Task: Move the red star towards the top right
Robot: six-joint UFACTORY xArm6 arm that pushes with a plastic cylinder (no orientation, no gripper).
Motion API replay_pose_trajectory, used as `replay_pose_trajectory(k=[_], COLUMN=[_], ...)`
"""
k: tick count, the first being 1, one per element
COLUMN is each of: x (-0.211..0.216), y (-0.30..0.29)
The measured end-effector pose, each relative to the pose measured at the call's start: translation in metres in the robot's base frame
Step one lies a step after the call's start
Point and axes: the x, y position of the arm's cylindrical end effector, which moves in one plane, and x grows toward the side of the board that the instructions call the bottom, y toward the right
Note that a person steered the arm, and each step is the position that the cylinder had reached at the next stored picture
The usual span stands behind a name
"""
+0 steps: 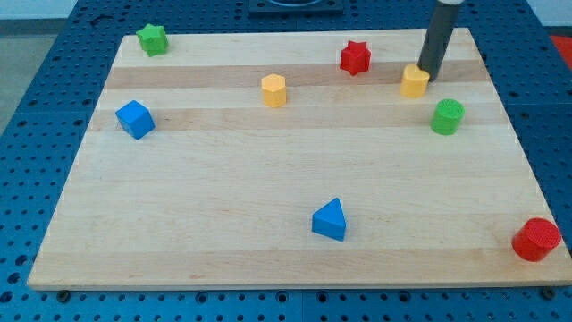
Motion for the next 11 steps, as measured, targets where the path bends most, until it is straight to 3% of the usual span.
replay_pose_trajectory(k=[1, 2, 4, 9, 11], x=[0.041, 0.048, -0.011, -0.017, -0.075], y=[-0.021, -0.026, 0.005, -0.144, -0.12])
